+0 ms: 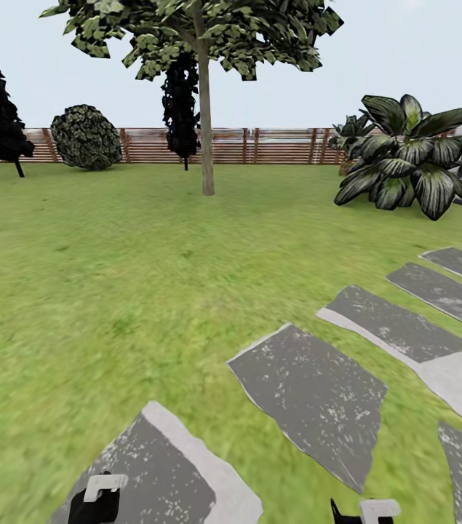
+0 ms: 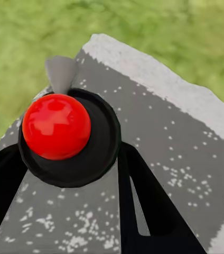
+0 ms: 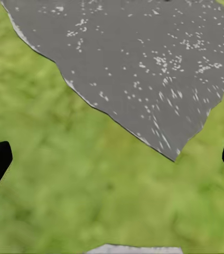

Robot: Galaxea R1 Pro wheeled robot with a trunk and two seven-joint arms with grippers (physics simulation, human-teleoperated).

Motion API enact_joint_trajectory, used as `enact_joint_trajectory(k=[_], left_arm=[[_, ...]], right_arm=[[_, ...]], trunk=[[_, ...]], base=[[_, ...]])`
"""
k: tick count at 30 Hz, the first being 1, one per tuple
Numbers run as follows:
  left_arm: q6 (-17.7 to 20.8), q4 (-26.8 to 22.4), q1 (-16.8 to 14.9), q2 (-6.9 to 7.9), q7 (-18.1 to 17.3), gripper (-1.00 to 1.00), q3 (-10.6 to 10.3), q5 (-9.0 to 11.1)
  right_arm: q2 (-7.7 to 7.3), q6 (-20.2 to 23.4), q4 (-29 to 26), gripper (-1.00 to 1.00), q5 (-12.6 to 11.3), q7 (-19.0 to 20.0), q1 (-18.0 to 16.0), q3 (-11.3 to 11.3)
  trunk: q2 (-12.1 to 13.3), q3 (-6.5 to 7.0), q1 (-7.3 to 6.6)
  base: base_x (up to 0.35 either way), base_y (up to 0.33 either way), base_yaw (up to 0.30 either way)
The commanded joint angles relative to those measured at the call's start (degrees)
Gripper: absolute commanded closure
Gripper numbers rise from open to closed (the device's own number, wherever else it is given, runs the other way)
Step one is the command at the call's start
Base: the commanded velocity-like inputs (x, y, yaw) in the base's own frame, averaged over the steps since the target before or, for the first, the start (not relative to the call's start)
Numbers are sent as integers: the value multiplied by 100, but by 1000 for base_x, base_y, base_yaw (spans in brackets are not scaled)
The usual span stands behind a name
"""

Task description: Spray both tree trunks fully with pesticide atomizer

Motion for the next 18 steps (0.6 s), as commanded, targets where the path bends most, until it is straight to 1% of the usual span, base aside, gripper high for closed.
enact_joint_trajectory(k=[1, 18], left_arm=[[-16, 4, -4, -2, -49, 100, 47, -11], [-13, 4, -4, 7, -49, 100, 50, -11]], right_arm=[[-5, -17, 5, -100, 6, 1, -5, 1], [-8, -17, 5, -100, 8, 3, -4, 1]], trunk=[[-2, -5, 3], [-2, -5, 3]], base=[[338, 0, 0], [338, 0, 0]])
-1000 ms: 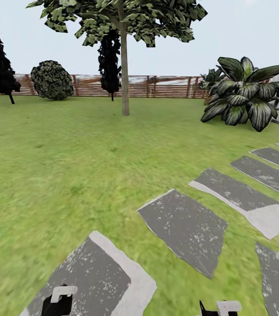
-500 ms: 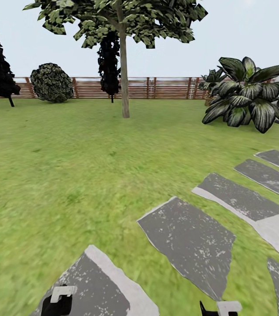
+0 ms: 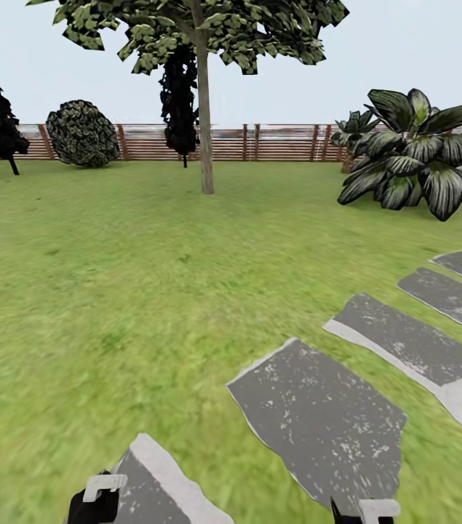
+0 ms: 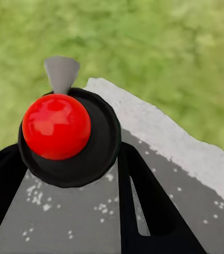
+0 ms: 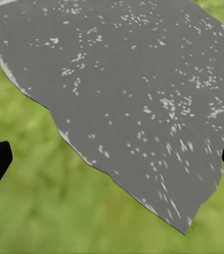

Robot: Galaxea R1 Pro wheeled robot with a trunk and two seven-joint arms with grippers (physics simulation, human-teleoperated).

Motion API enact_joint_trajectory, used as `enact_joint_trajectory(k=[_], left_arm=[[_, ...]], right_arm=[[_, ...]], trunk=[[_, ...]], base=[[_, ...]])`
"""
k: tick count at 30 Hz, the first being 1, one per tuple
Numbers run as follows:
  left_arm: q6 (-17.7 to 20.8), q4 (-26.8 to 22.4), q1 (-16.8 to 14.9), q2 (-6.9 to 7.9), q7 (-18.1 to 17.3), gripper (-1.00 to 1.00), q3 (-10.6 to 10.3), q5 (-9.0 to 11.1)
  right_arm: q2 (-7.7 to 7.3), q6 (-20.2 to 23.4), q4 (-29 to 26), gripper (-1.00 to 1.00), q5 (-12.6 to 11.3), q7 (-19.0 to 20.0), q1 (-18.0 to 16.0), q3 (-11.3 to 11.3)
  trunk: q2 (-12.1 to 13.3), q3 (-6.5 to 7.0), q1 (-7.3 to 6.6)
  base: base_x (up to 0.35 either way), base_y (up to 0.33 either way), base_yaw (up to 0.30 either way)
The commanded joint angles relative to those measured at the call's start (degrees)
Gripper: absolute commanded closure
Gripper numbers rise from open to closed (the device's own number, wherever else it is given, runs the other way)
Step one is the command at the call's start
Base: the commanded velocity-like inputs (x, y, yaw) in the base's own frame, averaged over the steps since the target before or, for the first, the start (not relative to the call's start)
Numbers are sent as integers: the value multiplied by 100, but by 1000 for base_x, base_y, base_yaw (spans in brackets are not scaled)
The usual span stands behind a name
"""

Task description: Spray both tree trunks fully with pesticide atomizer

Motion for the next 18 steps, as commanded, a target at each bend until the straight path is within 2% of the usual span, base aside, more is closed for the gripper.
enact_joint_trajectory(k=[1, 6, 12, 18], left_arm=[[-15, 4, -4, -4, -49, 100, 50, -11], [-15, 4, -4, 4, -49, 100, 50, -11], [-15, 4, -4, 5, -49, 100, 51, -11], [-15, 4, -4, 5, -49, 100, 53, -11]], right_arm=[[-1, -17, 5, -100, 1, -2, -4, 0], [-1, -17, 5, -100, -2, -3, -5, 0], [0, -19, 5, -100, -3, -9, -3, 0], [-1, -18, 5, -100, -3, -10, -4, 0]], trunk=[[-2, -5, 3], [-2, -8, 3], [-2, -34, 3], [-2, -40, 3]], base=[[338, 0, 0], [338, 0, 8], [338, 0, 117], [338, 0, 27]])
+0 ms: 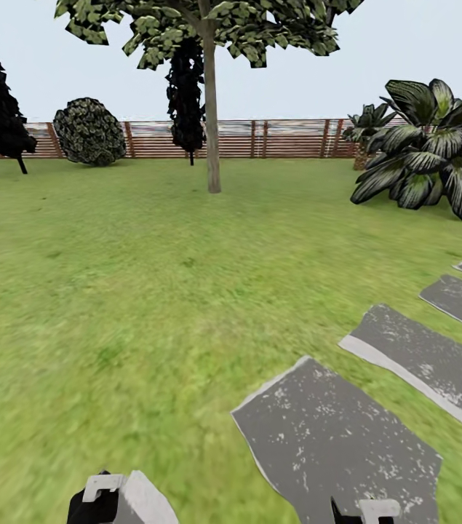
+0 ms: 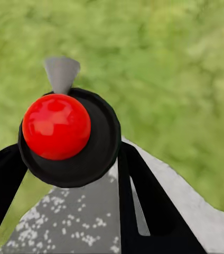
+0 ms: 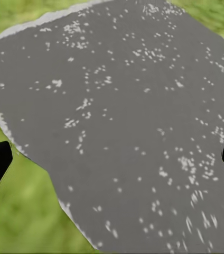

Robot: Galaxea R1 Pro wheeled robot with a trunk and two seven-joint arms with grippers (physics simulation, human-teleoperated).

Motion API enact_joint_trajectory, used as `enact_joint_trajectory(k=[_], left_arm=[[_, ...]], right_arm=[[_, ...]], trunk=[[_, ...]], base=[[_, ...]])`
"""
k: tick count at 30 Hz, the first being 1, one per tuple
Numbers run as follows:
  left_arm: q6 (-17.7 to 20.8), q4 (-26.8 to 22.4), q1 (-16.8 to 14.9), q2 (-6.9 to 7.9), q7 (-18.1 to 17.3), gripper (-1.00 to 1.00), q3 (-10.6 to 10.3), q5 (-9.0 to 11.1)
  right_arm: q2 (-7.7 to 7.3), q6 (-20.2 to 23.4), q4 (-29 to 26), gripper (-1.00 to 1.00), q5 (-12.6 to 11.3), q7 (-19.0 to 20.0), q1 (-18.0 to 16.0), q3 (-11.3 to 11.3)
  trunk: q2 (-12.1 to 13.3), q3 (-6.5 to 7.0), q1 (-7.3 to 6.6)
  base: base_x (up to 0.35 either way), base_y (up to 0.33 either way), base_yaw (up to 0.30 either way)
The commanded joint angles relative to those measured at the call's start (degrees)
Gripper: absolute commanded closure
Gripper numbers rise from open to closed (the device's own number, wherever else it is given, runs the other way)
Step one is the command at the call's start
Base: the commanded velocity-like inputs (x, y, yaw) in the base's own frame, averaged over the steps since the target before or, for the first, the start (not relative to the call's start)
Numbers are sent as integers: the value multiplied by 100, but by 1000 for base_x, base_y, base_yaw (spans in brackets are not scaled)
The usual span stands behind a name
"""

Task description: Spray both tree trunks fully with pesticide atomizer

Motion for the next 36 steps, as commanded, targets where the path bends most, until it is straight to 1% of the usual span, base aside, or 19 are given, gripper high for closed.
enact_joint_trajectory(k=[1, 17, 25, 36], left_arm=[[-15, 4, -4, -4, -49, 100, 47, -11], [-15, 4, -4, -4, -49, 100, 47, -11], [-14, 4, -4, -4, -49, 100, 47, -11], [-15, 4, -4, -4, -49, 100, 47, -11]], right_arm=[[-1, -17, 5, -100, 3, -2, -3, 1], [0, -18, 5, -100, 3, -3, -2, 1], [-1, -16, 5, -100, 3, -3, -4, 1], [-9, -19, 5, -100, 9, 6, -3, 1]], trunk=[[-2, -5, 3], [-2, -5, 3], [-2, -5, 3], [-2, -5, 3]], base=[[338, 0, 3], [338, 0, 2], [338, 0, 165], [338, 0, 11]])
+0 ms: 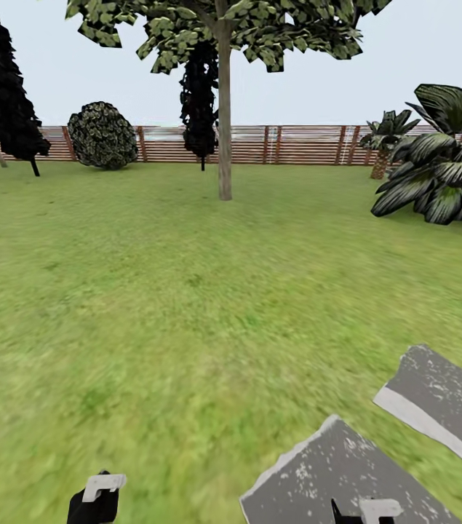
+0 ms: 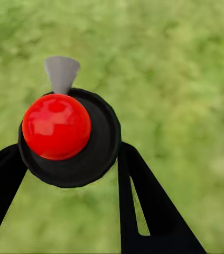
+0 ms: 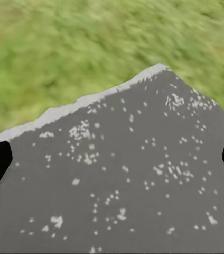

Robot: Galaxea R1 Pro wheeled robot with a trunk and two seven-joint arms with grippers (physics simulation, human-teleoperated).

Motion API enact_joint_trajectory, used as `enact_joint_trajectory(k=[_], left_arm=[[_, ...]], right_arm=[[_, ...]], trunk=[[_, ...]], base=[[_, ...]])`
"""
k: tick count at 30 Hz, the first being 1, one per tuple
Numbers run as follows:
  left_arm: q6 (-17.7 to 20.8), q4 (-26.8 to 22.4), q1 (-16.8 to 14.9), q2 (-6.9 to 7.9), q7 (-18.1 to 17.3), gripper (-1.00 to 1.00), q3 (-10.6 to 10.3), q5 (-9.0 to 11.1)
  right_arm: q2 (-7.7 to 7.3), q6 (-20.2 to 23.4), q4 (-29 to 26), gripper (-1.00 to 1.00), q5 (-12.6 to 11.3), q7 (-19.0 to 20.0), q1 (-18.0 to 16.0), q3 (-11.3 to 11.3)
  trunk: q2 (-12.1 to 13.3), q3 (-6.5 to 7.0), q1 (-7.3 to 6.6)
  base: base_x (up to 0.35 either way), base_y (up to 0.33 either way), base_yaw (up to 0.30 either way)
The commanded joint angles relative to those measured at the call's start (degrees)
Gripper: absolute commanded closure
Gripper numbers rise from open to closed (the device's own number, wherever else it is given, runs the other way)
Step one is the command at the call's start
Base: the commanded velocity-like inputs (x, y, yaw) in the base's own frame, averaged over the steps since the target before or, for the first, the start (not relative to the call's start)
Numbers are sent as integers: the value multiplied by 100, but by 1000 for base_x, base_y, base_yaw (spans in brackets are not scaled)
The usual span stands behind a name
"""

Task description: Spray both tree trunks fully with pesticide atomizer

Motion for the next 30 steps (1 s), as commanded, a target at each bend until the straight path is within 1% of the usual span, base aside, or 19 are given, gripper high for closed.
enact_joint_trajectory(k=[1, 30], left_arm=[[-15, 4, -4, -3, -49, 100, 47, -11], [-15, 4, -4, 2, -49, 100, 47, -11]], right_arm=[[-3, -17, 5, -100, 4, -3, -3, 0], [-4, -15, 5, -100, 5, -1, -4, 0]], trunk=[[-2, -5, 3], [-2, -5, 3]], base=[[338, 0, 0], [338, 0, 0]])
